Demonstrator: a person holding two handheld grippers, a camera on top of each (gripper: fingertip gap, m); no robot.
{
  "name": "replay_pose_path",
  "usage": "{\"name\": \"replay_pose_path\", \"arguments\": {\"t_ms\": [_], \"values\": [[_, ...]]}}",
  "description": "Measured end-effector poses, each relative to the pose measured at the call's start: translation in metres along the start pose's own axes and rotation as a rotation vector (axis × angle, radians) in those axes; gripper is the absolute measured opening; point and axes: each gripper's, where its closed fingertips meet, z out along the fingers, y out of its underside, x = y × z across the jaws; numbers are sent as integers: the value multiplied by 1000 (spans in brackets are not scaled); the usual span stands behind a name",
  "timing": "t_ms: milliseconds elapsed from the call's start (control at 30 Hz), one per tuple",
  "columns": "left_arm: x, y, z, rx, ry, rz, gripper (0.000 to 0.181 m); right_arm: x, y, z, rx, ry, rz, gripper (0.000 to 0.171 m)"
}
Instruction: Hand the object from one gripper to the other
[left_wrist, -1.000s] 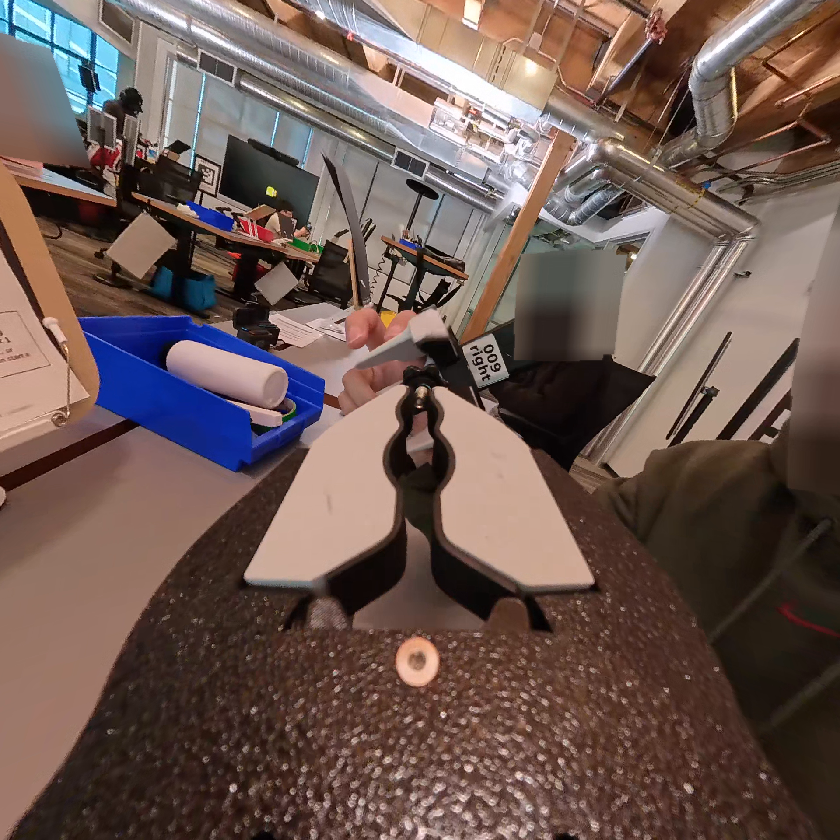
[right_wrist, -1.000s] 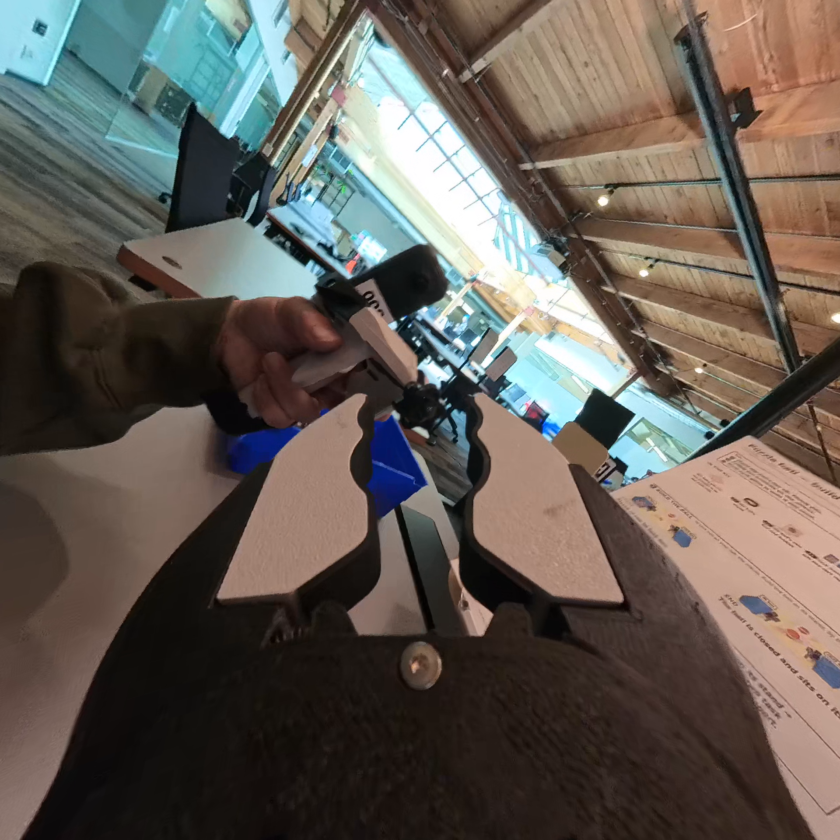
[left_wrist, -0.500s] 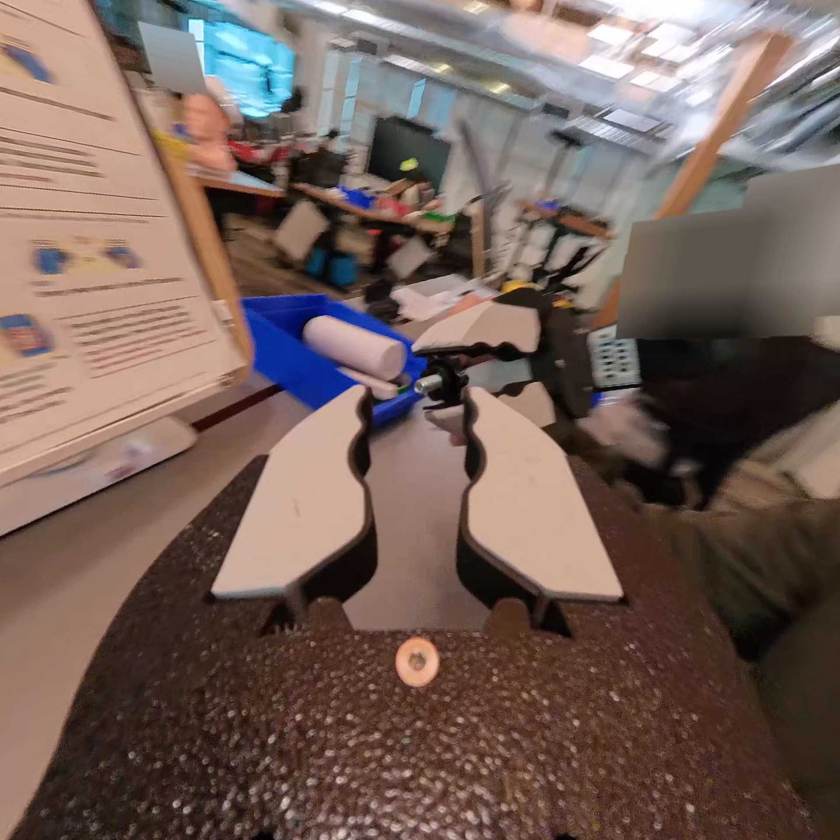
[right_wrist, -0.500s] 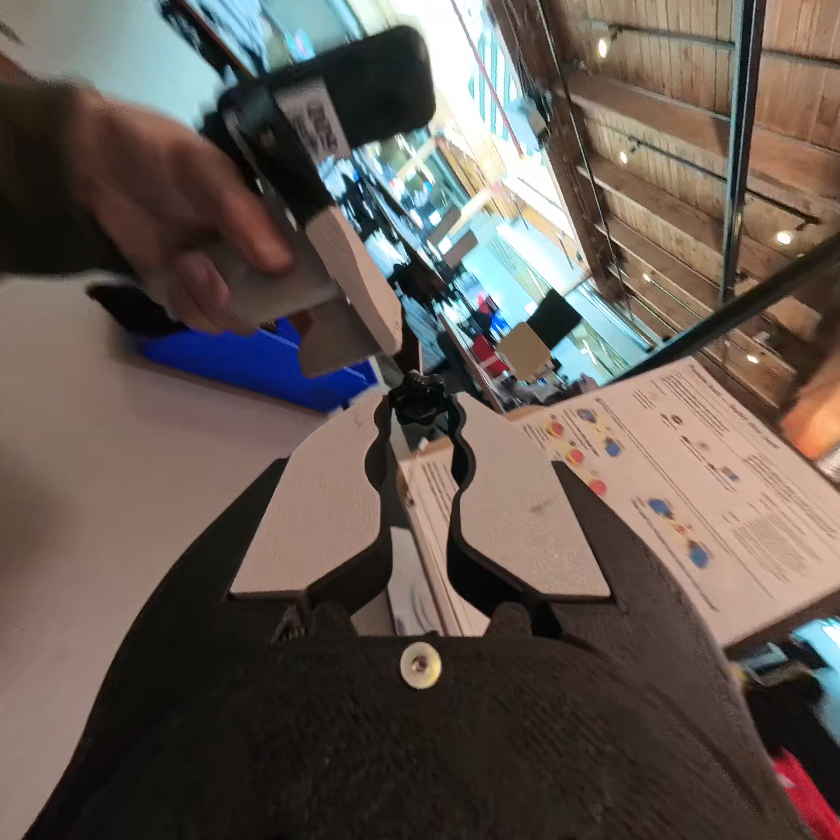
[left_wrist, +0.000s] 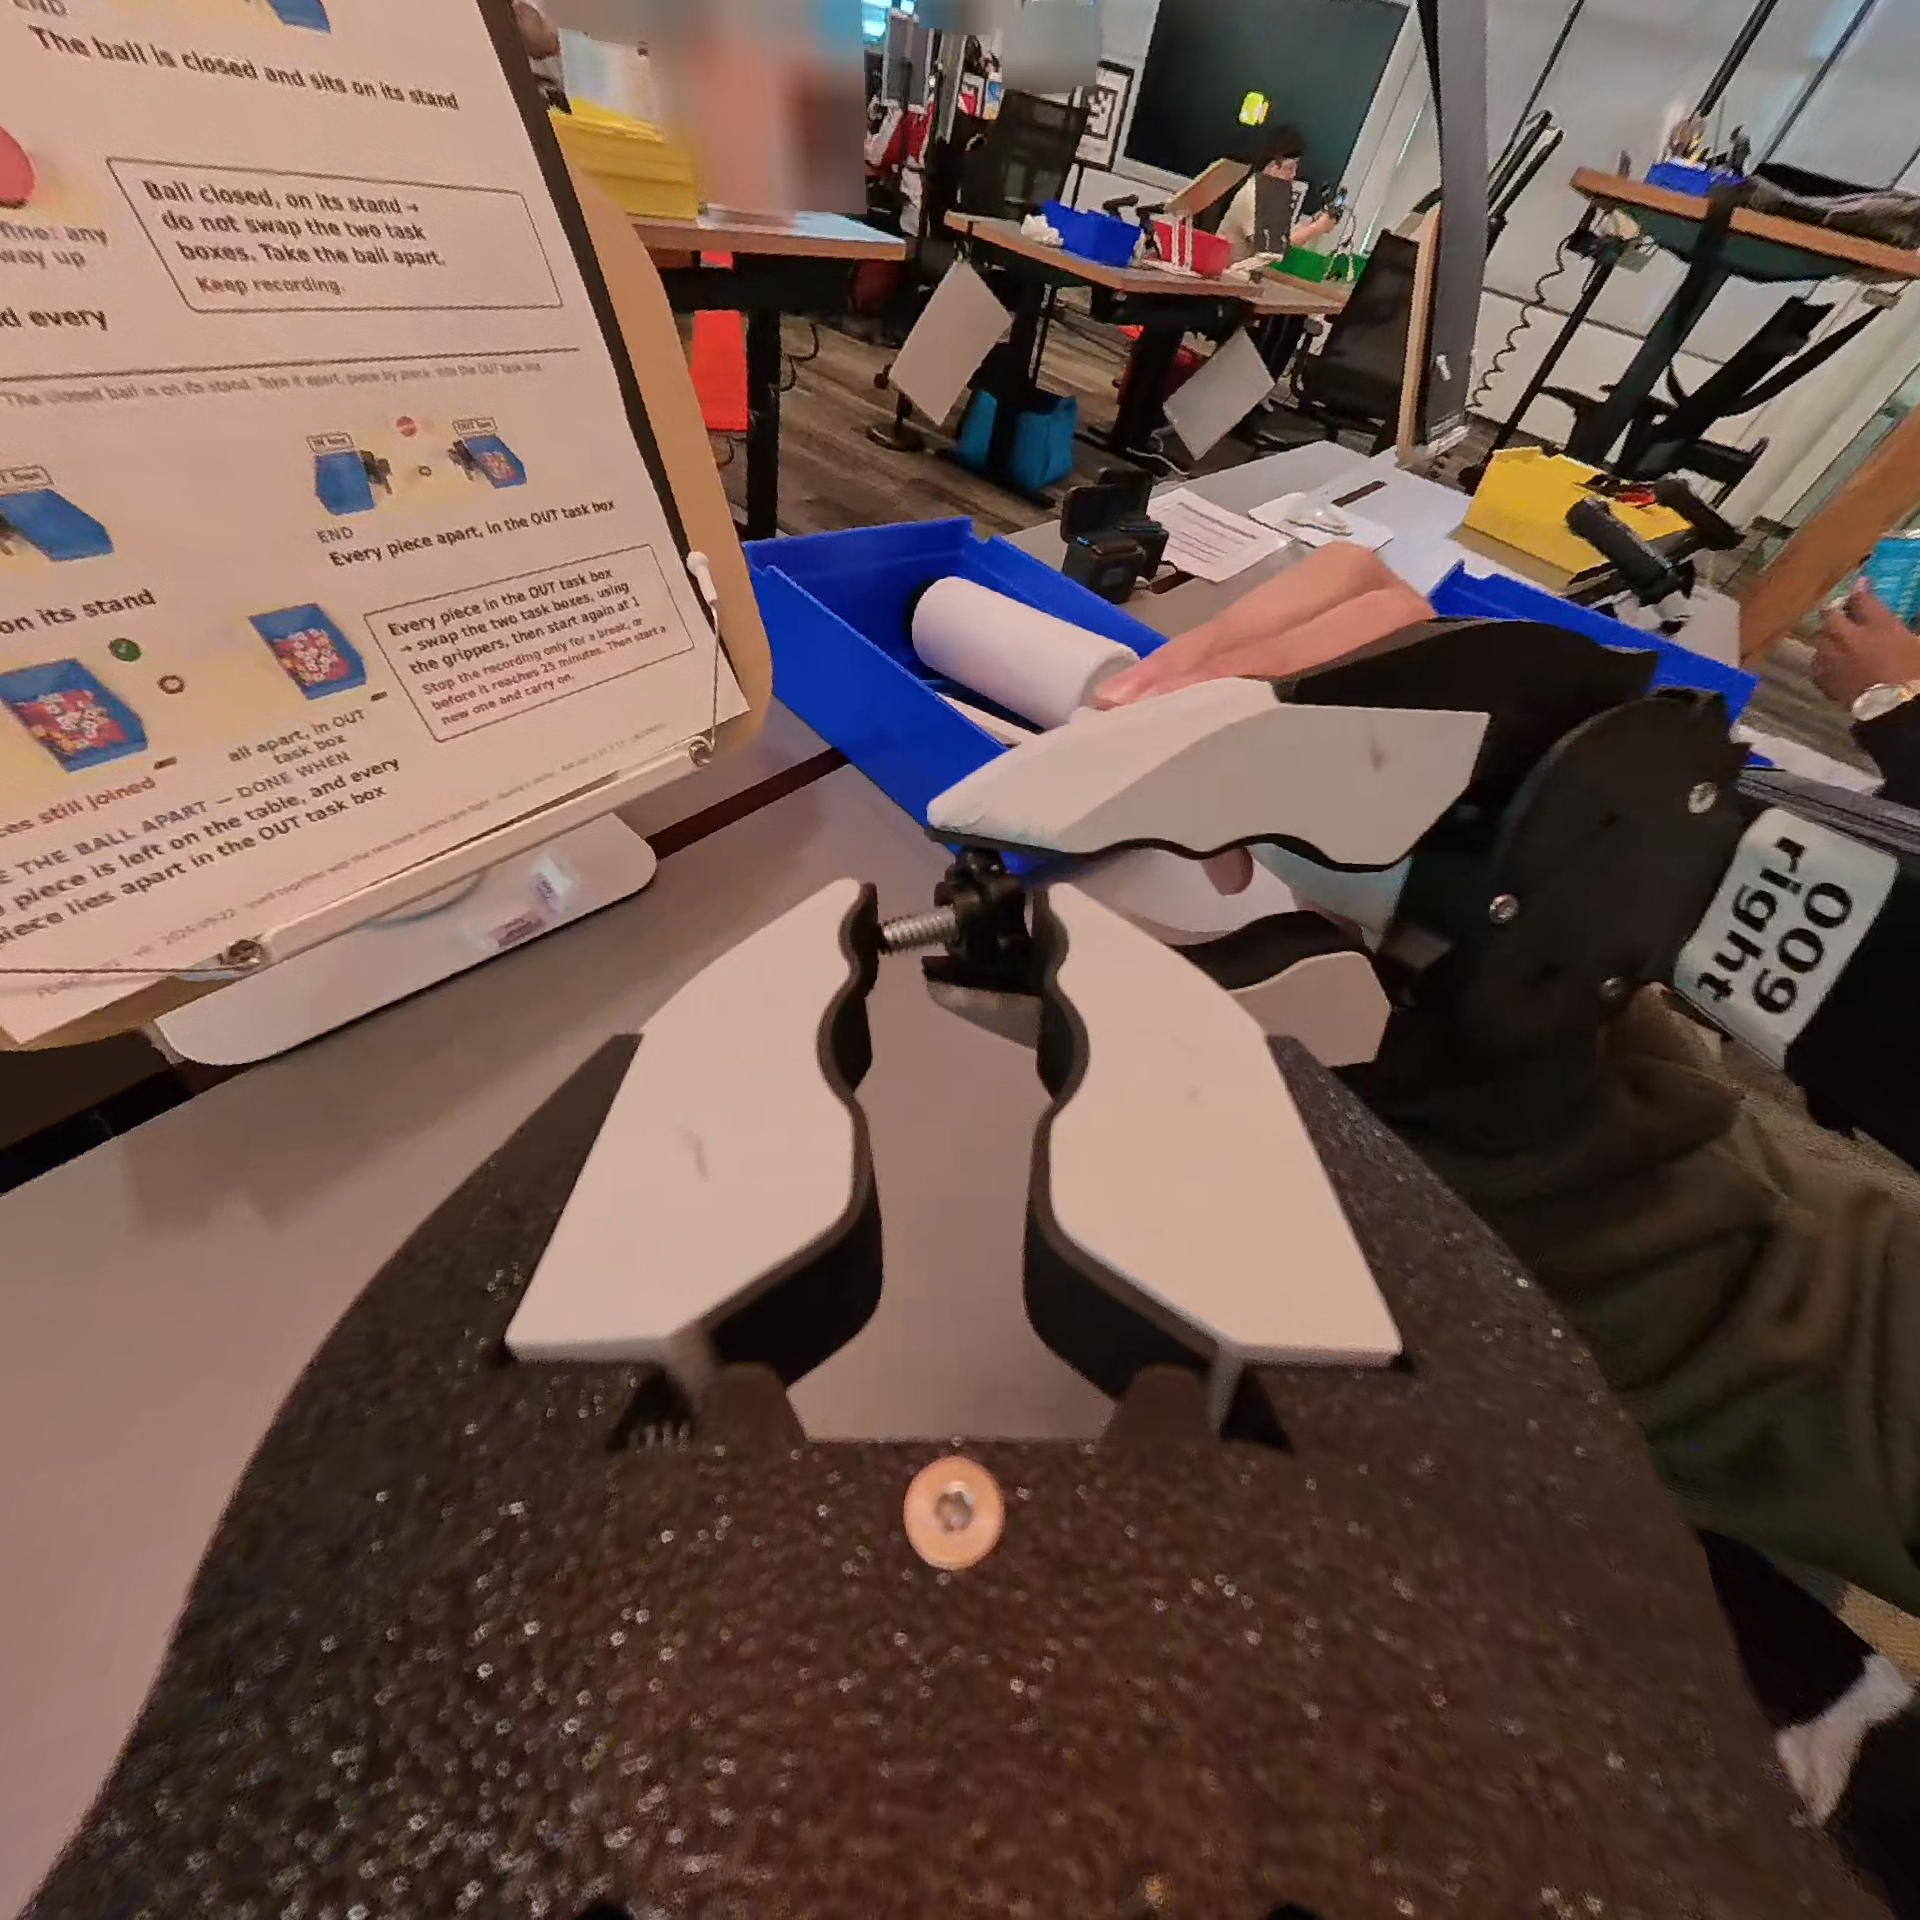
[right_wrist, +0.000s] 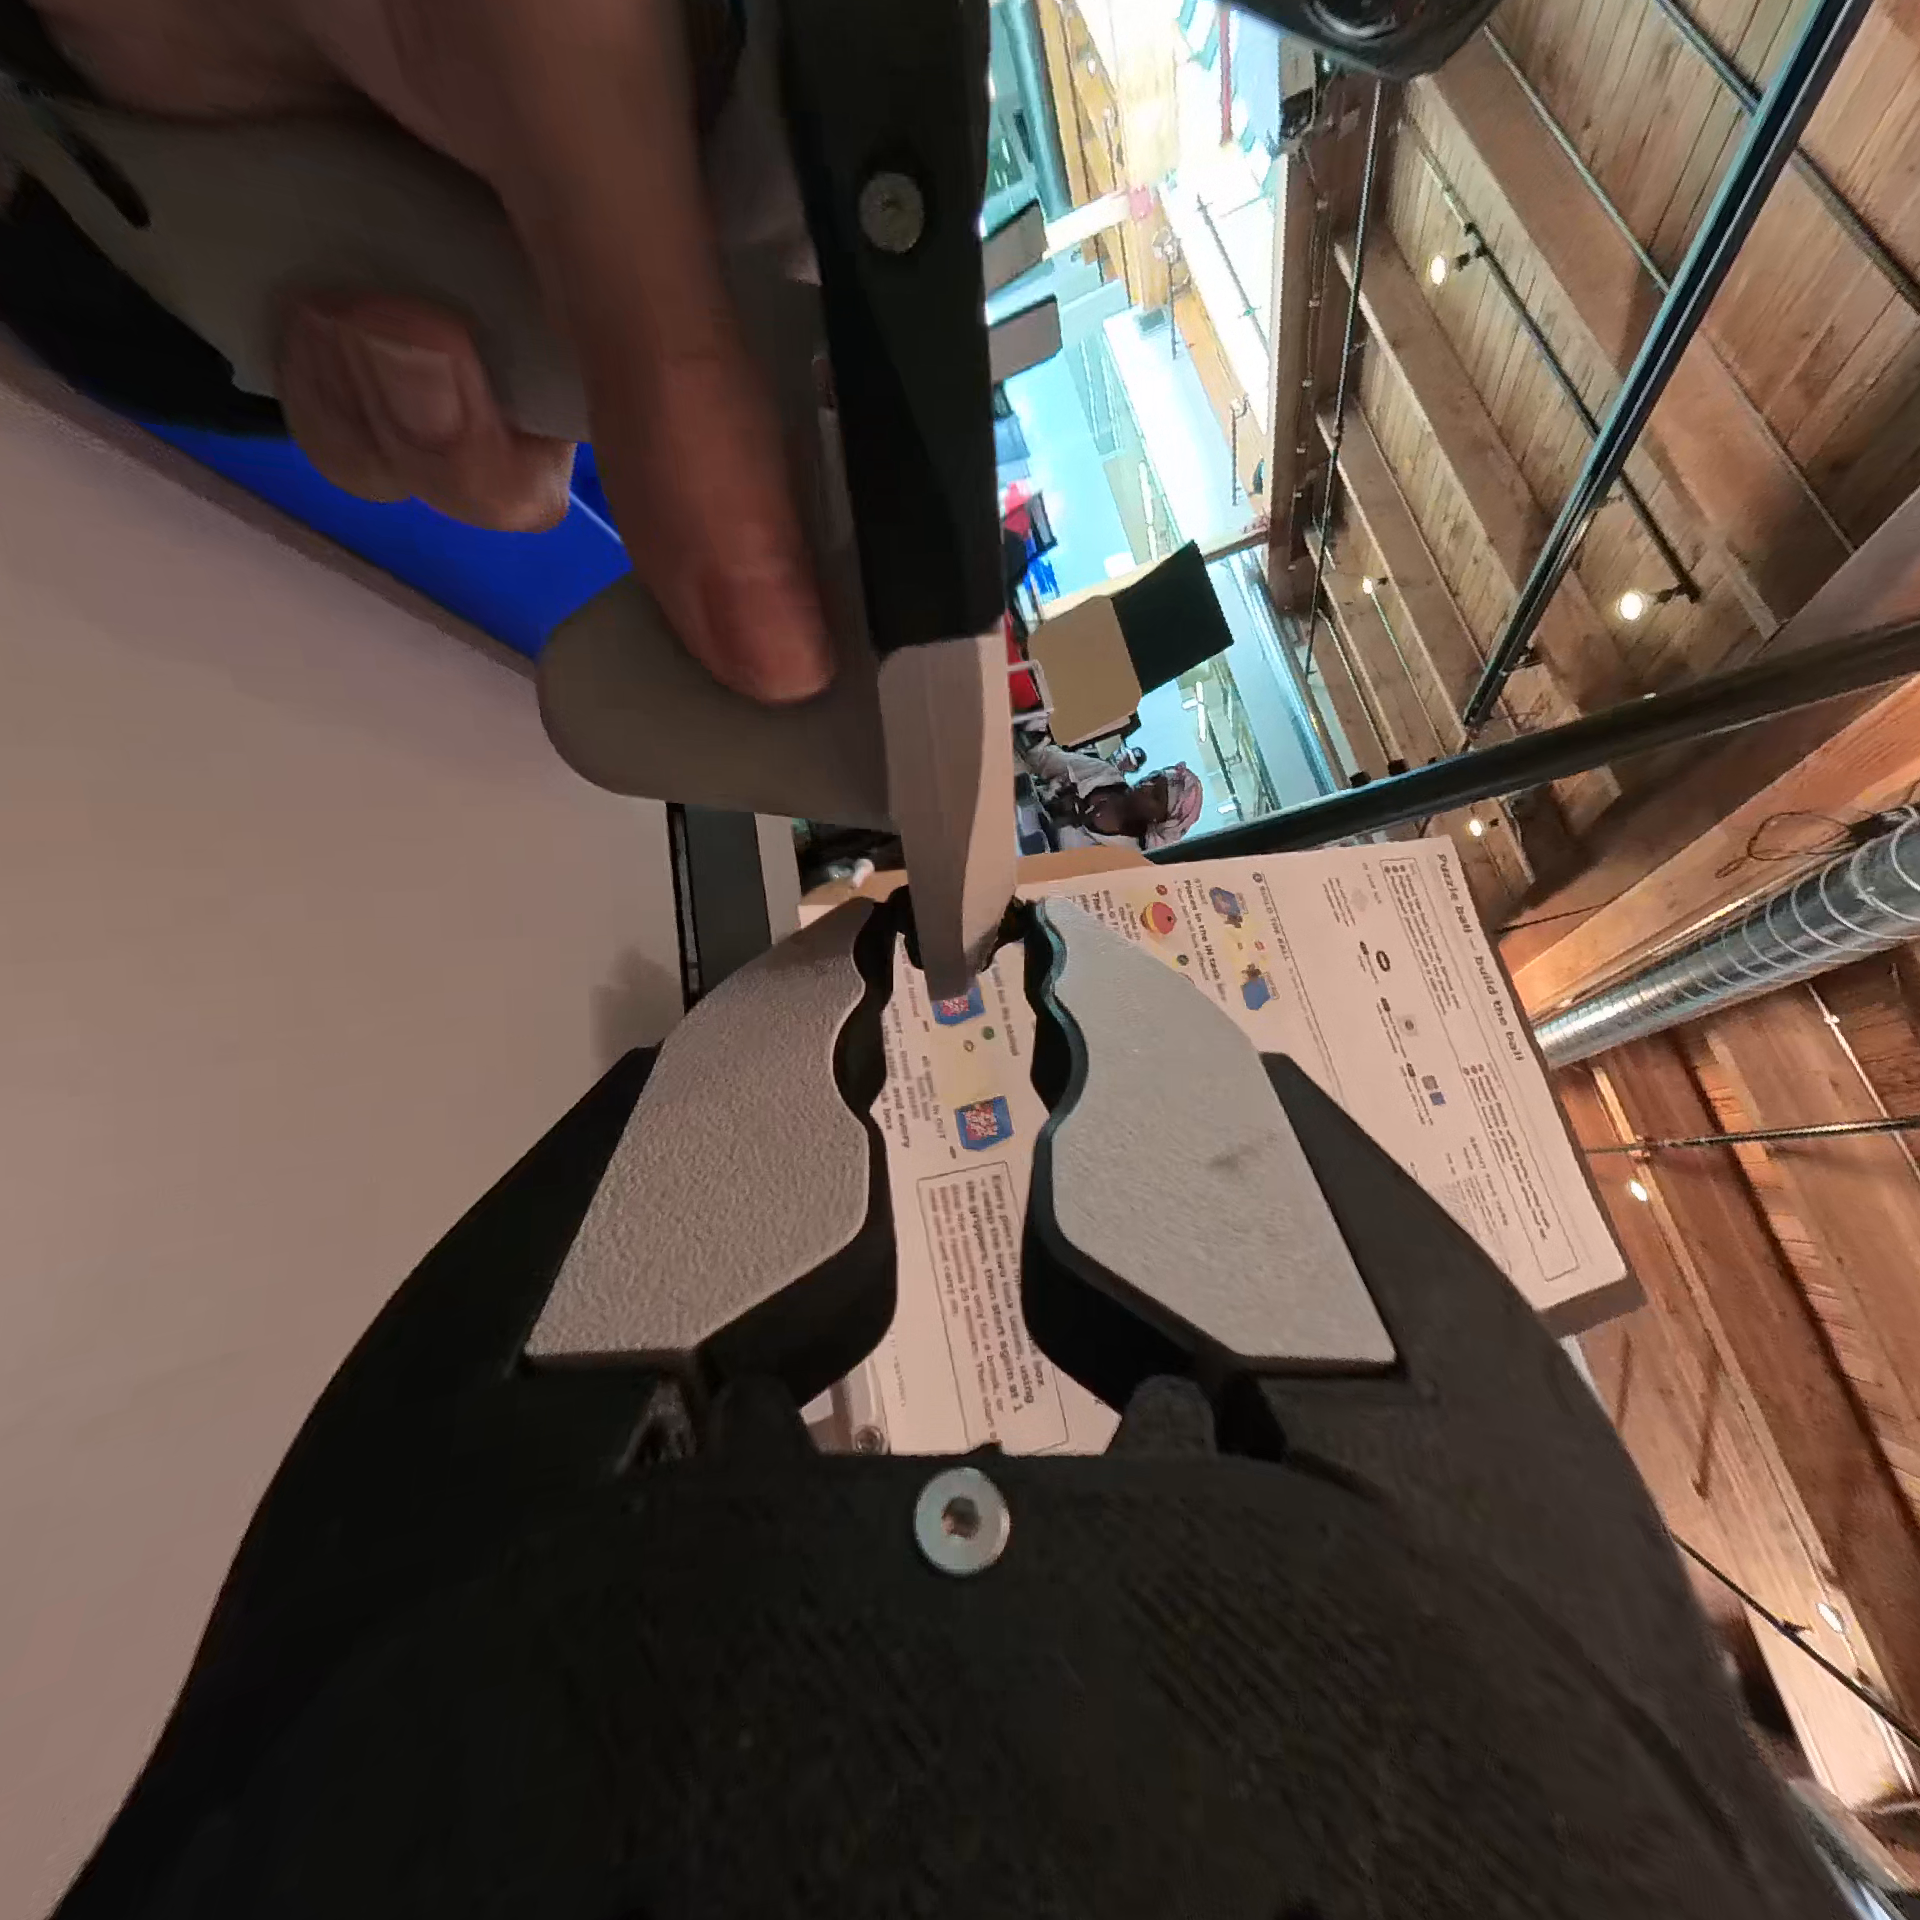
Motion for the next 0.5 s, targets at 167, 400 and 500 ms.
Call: {"name": "replay_pose_path", "arguments": {"t_ms": [167,400,500], "values": [[3,-9,10,76,20,20,27,9,8,-4,-10,31,21,24],[3,-31,-4,236,66,29,27,19,0,-19,209,-85,509,59],[12,-38,-16,311,204,67,27,22,-8,-24,334,-210,899,74]]}}
